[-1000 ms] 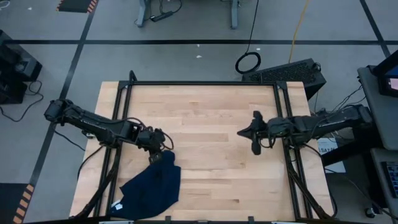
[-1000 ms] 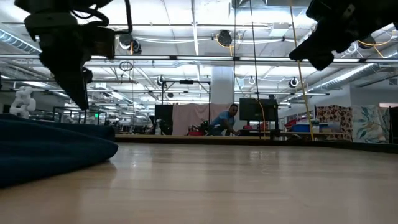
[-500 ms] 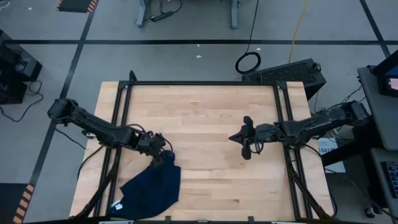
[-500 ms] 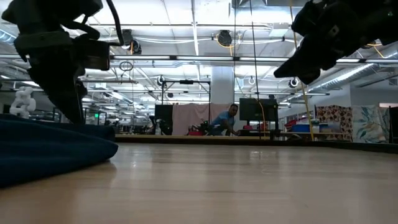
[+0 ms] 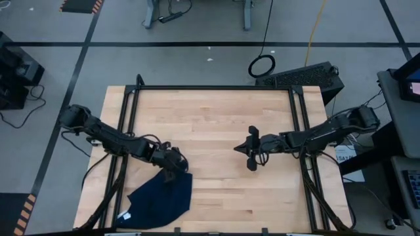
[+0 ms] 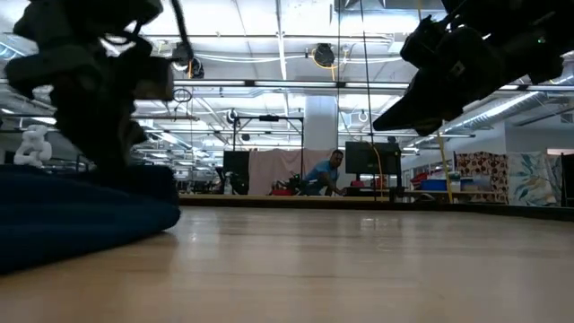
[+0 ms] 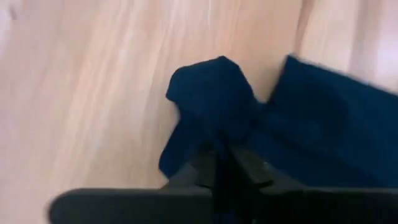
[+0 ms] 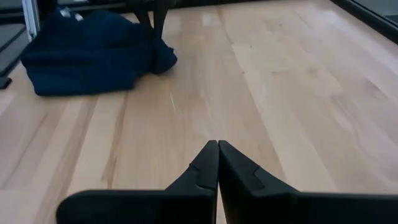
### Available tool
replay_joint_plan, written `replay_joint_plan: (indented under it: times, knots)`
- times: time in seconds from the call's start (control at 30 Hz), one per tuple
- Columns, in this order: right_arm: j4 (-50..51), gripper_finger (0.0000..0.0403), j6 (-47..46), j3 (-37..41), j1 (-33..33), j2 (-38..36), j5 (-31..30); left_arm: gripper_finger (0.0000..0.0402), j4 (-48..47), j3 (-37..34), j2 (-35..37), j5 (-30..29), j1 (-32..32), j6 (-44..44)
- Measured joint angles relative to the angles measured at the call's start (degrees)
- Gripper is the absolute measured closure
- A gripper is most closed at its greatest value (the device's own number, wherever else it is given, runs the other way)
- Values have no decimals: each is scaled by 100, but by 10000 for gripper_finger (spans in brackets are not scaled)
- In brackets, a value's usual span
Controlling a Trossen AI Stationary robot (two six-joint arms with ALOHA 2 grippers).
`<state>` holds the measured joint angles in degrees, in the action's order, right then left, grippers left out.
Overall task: Roll towel into tight, uniform cylinder
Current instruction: Roll the blue cloth napkin
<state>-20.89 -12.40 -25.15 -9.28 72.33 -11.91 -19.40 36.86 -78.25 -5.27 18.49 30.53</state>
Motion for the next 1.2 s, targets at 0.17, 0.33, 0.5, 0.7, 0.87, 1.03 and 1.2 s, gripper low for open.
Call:
replay_joint_plan:
  times: [0.17,0.33,0.5,0.7,0.87,1.03,1.2]
  knots:
    - [-1050,403,-7,0,-78,617,12,389,-13,376,295,-585,-5,-1017]
    - [-2106,403,-100,-75,-169,1255,31,394,77,780,565,-1420,-5,-2434]
    - [-2458,387,-177,-383,-222,1727,28,392,490,980,709,-2077,-13,-3730]
    - [-2470,327,231,-997,-225,2242,-18,391,1421,992,736,-2253,-110,-4533]
    - [-2456,280,947,-1578,-290,2431,-407,391,1929,986,742,-2270,-153,-4610]
    - [-2306,259,1493,-1987,-425,2402,-791,391,2112,986,755,-2310,-162,-4608]
    - [-1524,271,1385,-2142,-501,2391,-864,391,2115,986,769,-2563,-163,-4590]
